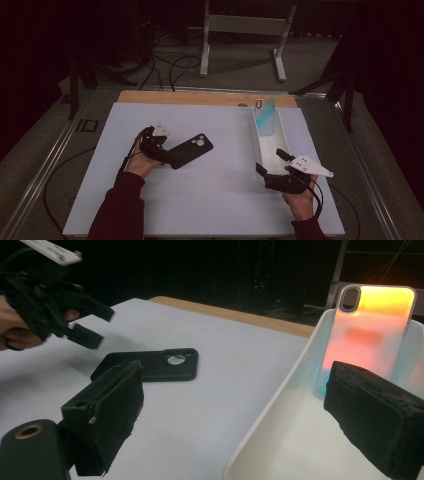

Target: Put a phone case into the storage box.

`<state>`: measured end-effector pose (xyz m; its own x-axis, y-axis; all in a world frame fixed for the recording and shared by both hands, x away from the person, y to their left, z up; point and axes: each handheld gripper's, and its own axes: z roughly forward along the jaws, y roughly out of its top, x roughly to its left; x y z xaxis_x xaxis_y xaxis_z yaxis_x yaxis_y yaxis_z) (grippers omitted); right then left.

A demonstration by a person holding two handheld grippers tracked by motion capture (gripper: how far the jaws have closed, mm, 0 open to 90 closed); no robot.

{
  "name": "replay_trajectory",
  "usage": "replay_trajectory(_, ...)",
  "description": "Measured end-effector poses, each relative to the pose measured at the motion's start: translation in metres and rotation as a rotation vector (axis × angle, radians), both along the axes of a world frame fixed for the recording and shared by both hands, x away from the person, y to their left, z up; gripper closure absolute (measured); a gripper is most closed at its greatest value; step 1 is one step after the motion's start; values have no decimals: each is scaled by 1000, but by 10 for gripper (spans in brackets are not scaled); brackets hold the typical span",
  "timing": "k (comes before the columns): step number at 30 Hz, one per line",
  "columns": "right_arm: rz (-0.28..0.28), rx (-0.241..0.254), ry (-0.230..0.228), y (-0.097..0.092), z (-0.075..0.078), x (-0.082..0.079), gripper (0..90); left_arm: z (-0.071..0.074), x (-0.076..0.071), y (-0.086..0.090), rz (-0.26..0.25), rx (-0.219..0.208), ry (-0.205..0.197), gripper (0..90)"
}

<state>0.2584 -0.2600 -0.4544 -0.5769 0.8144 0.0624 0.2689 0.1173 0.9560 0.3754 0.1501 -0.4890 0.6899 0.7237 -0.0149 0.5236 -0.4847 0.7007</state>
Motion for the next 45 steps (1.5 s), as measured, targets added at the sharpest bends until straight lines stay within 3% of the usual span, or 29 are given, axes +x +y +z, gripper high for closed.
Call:
replay_trajectory(5,4,3,1,1,0,0,86,-15,13,-13,-14,24,72,1)
replay_trajectory(11,7,7,4,0,0,1,86,-25,20,-24,-38,63,113,2)
replay_trajectory(25,13,21,13,0,1,2,86,-38,25,-41,-86,167,171,10)
replay_trajectory(29,15,22,14,0,1,2,86,-37,25,-42,-94,175,172,19)
replay_trajectory(33,21,21,17,3,1,2,86,-33,22,-43,-138,187,181,125)
replay_trajectory(38,28,15,15,5,1,2,86,-30,22,-47,-130,217,204,135)
replay_trajectory(45,27,14,23,5,2,2,86,-29,20,-49,-111,234,204,156)
